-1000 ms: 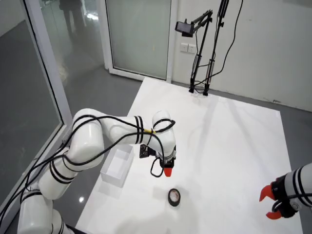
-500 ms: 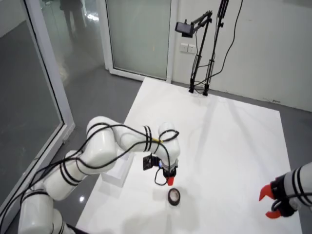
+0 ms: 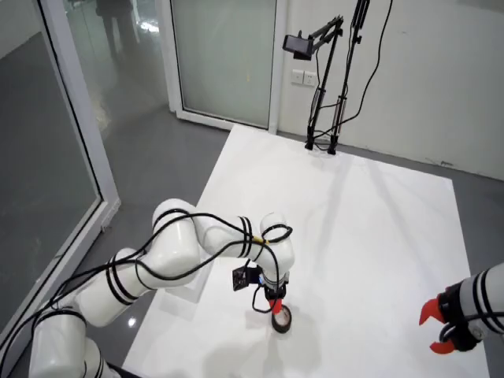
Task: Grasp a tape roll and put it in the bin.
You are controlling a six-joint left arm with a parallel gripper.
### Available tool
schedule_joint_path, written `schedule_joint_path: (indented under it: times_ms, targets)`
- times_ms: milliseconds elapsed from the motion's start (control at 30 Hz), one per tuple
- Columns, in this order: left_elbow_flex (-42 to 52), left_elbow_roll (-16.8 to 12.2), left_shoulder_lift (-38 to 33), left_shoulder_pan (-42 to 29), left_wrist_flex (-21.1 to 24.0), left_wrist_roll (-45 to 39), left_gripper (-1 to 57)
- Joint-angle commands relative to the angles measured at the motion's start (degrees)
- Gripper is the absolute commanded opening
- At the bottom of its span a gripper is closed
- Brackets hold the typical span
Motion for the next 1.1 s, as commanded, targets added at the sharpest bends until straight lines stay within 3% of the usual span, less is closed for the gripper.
schedule_joint_path:
  times_ms: [33, 367, 900, 967, 1067, 1100]
  targets:
    - [-5.94, -0.30, 7.85, 0.20, -0.77, -1.75, 25.0]
    - [-13.32, -0.12, 13.21, 0.28, -0.06, -1.75, 24.9]
    - [-15.17, 0.05, 15.06, 0.72, 0.90, -1.83, 22.1]
    - [-15.61, -0.03, 15.24, 0.81, 1.34, -1.83, 17.5]
    - [-16.13, -0.21, 15.50, 0.90, 1.52, -1.83, 0.6]
    - [-16.31, -0.21, 15.59, 0.81, 1.52, -1.83, -0.7]
